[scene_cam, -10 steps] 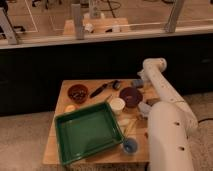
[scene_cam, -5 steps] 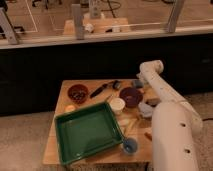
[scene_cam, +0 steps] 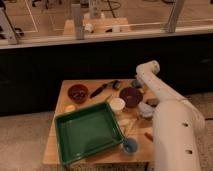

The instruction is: Place sponge in tray

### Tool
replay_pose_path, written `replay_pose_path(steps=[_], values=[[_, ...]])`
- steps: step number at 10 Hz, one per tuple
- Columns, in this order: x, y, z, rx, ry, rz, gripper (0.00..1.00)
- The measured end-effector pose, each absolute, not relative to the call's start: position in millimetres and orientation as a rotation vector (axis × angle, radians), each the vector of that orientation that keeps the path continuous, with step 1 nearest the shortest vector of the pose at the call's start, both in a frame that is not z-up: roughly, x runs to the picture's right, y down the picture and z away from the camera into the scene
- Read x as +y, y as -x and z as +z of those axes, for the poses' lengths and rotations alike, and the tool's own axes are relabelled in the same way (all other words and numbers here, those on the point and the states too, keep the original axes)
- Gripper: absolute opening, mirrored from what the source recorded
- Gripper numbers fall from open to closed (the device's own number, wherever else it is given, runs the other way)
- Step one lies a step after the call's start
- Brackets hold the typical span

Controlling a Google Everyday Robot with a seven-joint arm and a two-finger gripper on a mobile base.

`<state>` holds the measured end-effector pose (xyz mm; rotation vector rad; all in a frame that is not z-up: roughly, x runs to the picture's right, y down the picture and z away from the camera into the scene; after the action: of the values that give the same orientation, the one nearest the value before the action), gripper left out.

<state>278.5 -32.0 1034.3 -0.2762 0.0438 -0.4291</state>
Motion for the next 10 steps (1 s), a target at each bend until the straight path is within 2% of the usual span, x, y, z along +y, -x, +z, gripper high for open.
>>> replay_pose_path(steps=[2,7,9,10], values=[[-29.2,-275.6,1034.7,0.073,0.287,-0.466,0.71],[-23.7,-267.9,1040.2,0.087,0.324,-0.492,0.18],[-22.0,-270.4,1039.9,0.049,0.349,-0.459,0.03],[-21.7,-271.9,1038.8,0.006,0.368,-0.417,0.0]])
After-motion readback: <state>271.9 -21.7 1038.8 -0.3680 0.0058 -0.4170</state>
